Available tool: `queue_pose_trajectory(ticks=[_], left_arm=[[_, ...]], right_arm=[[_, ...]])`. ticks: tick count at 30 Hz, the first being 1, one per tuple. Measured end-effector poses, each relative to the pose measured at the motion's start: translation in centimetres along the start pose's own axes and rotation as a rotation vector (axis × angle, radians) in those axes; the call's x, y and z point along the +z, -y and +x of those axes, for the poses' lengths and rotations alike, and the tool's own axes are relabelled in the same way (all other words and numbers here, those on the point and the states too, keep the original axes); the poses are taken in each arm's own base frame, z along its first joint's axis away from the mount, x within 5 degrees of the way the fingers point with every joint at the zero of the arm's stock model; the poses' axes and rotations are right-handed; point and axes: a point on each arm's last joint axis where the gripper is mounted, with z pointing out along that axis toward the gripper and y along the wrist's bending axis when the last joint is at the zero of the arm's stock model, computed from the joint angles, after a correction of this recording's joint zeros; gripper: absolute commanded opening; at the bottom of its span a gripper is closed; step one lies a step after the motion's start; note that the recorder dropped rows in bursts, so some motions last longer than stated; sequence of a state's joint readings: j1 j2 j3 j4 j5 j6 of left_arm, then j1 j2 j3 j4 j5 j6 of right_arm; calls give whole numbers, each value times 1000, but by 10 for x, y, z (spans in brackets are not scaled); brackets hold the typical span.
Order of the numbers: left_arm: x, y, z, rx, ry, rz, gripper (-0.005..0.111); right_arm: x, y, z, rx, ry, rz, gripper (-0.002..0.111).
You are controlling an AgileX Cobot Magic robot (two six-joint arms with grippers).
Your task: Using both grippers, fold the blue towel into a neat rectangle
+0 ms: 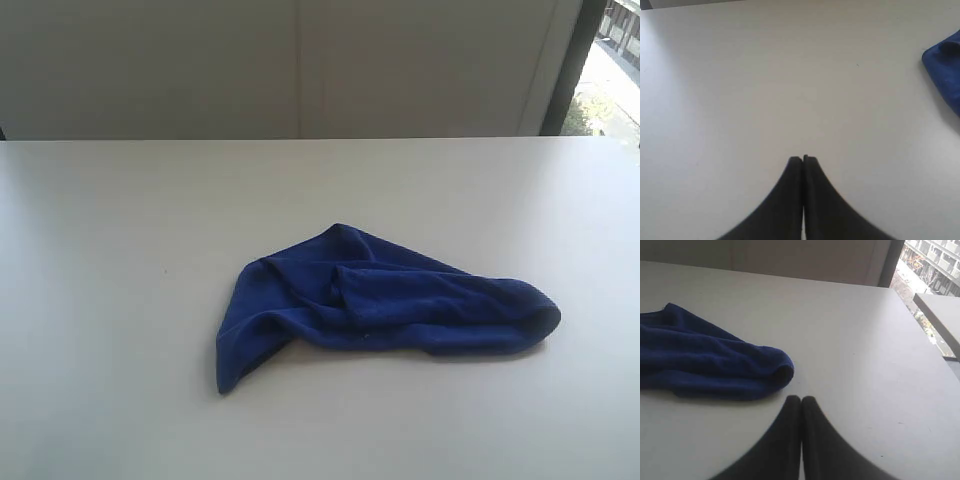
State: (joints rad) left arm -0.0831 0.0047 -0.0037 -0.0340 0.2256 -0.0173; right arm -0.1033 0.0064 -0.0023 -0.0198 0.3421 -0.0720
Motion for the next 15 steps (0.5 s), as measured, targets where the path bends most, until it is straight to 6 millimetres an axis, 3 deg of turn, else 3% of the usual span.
queue_pose_trajectory(ticks=[15], left_arm=[[0, -1, 0, 62, -1, -9, 0]], right_arm=[[0, 0, 0, 0, 0, 0, 0]])
